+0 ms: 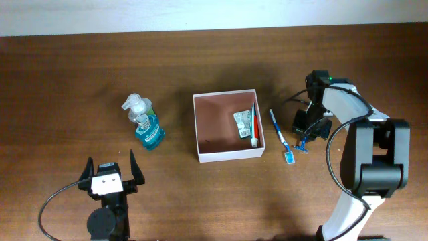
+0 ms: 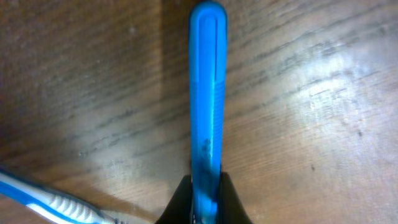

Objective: Pack container
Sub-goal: 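Lift the blue razor and carry it over the pink box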

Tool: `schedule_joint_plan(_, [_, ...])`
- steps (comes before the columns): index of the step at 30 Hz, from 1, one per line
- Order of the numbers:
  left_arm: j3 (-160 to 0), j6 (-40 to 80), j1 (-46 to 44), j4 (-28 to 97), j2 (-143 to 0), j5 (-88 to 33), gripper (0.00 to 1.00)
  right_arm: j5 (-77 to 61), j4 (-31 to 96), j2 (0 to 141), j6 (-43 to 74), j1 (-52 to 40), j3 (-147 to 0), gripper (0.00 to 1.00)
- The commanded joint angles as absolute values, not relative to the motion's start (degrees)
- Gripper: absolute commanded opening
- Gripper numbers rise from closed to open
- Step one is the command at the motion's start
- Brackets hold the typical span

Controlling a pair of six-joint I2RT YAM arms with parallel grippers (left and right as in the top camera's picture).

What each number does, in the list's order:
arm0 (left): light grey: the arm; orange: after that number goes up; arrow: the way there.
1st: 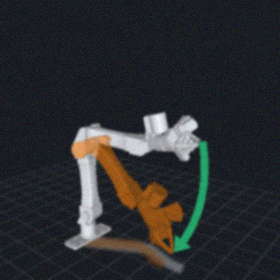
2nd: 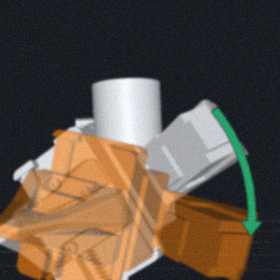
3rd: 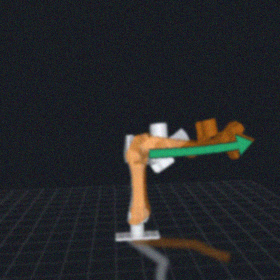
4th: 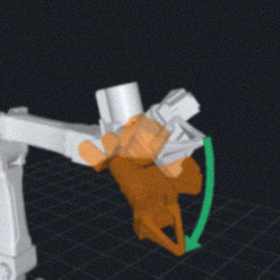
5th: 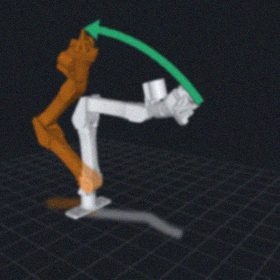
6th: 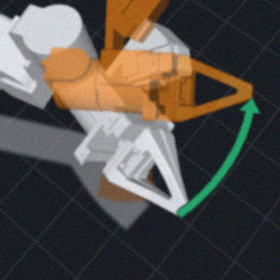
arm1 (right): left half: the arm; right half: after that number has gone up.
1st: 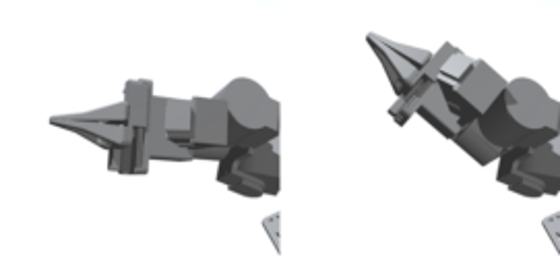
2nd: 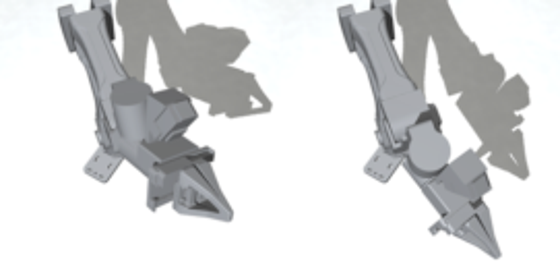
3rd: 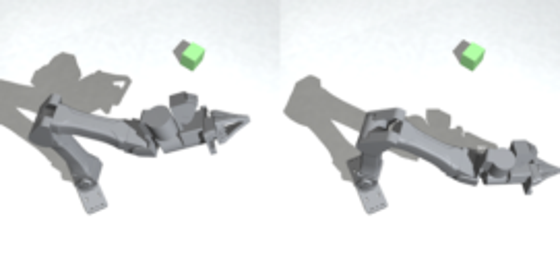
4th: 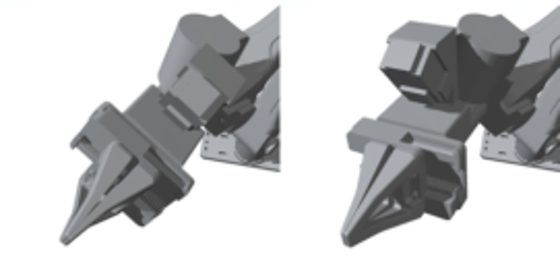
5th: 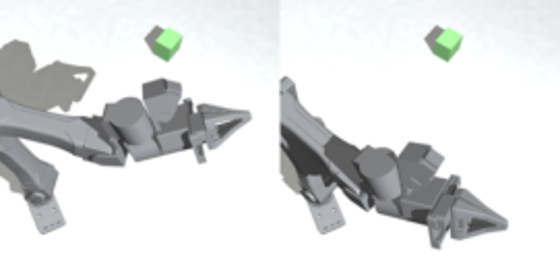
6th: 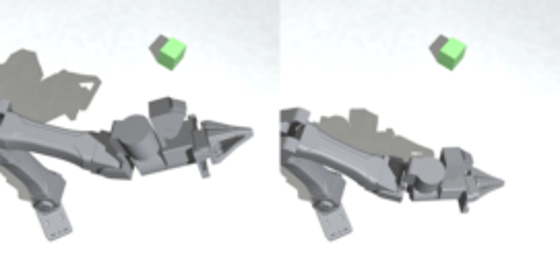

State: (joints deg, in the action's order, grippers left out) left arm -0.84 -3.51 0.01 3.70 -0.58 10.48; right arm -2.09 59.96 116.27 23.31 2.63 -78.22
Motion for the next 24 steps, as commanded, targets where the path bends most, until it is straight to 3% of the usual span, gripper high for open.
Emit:
schedule_joint_plan(1, [-0.51, -4.4, -0.27, 3.66, -0.3, 10.26, 0.99, -2.35, 62.63, 116.62, 22.5, 2.66, -84.49, 0.04])
schedule_joint_plan(7, [-0.51, -4.4, -0.27, 3.66, -0.3, 10.26, 0.99, -2.37, 72.73, 116.6, 20.86, 0.86, -101.97, 0.05])
schedule_joint_plan(13, [-0.51, -4.4, -0.27, 3.66, -0.3, 10.26, 0.99, -2.35, 80.2, 116.29, 18.87, -7.94, -120.7, 0.05])
schedule_joint_plan(24, [-0.51, -4.4, -0.27, 3.64, -0.3, 10.28, 0.99, 0.49, 81.41, 116.75, 18.9, -24.91, -118.76, 0.05])
